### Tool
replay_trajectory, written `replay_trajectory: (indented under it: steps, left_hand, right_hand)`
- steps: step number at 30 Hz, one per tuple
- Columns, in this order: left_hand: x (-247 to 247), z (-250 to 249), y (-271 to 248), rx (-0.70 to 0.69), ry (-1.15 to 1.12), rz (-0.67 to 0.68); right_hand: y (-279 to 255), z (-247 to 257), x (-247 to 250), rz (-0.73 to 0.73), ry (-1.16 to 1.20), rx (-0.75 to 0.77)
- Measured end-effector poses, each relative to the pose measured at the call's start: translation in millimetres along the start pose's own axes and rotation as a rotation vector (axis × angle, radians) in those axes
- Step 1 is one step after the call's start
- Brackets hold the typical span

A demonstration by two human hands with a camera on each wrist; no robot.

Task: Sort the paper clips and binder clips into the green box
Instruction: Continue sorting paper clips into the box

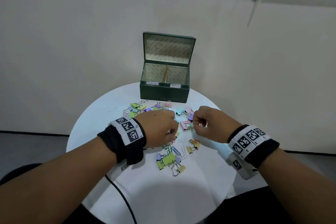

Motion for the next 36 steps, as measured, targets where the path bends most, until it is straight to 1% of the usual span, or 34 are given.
replay_trajectory:
  steps: [3, 8, 11, 14, 17, 19, 21, 24, 28, 32, 36]
  left_hand:
    - [-3.4, -0.2, -3.8, 0.001, -0.019, 0.025]
    - [-10.6, -7.8, -13.9, -0.090, -0.047, 0.051]
    - [-11.7, -9.3, -15.9, -0.098, -0.025, 0.060]
    - [-9.5, -10.5, -15.7, -0.112, -0.025, 0.038]
    - [-8.9, -7.8, -14.4, -0.109, -0.031, 0.012]
    - [-6.0, -1.3, -13.4, -0.065, -0.056, -0.028]
    - [-2.3, 7.9, -13.2, -0.002, -0.071, -0.072]
    - [1.4, 15.0, -14.5, 0.051, -0.067, -0.103]
    - [14.3, 25.0, -14.7, 0.106, -0.096, -0.148]
    - [49.5, 54.2, -3.1, 0.204, -0.295, -0.216]
    - [96.1, 91.2, 31.0, 0.288, -0.361, -0.368]
  right_hand:
    - [-1.9, -2.1, 1.7, -0.019, 0.004, -0.001]
    - [-4.3, -8.1, 2.2, -0.040, 0.038, -0.027]
    - [-2.2, -10.7, -0.3, 0.001, 0.026, -0.058]
    - [1.9, -8.8, -2.2, 0.020, -0.004, -0.059]
    - [1.8, -7.2, -2.4, 0.048, 0.026, -0.099]
    - [0.4, -3.9, -3.7, 0.064, 0.026, -0.106]
    - [0.0, -2.1, -8.4, 0.093, -0.036, -0.107]
    - [-0.1, -7.4, -19.3, 0.179, -0.143, -0.185]
    - [3.6, -4.6, -21.2, 0.172, -0.183, -0.174]
    - [5.5, -5.0, -27.6, 0.206, -0.179, -0.181]
    - [5.2, -5.7, -29.6, 0.234, -0.177, -0.182]
Point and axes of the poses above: each hand's wrist, its own y-axis towards the middle knuckle, its own x-axis out of the back of the hand, z = x × y, the point moved 8 cm from there along y, towards the middle knuckle, and after that the axes turned 7 degrees about z, right-handed, at the moved point
